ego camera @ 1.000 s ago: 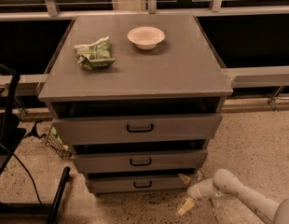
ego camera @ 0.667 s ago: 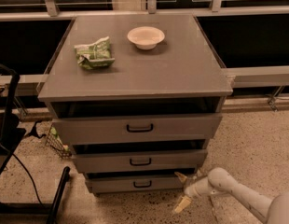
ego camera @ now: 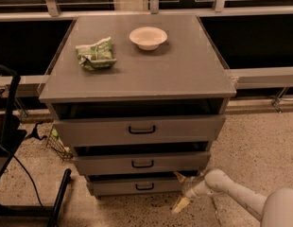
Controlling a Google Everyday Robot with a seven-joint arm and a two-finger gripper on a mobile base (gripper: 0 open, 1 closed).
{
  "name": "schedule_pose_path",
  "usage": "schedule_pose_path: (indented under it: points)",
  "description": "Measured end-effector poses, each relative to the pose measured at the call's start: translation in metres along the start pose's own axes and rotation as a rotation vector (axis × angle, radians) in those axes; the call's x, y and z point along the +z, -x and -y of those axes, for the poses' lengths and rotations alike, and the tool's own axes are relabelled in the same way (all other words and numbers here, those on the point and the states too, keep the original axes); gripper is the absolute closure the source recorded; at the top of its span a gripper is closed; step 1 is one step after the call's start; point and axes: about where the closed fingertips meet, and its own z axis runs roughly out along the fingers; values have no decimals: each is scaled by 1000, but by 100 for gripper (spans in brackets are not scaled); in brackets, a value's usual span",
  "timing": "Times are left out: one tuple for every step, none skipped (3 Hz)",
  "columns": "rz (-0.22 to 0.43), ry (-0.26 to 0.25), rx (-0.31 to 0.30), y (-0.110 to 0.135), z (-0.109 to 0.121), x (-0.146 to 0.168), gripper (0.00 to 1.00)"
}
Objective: Open bottom drawer
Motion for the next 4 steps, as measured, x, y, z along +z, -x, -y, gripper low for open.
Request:
schedule_pose_path:
  points:
    - [-28, -9, -16, -2, 6, 7, 0]
    - [-77, -22, -34, -7, 13, 15, 0]
    - [-132, -41, -51, -13, 22, 21, 0]
    - [-189, -81, -73, -22, 37, 38, 0]
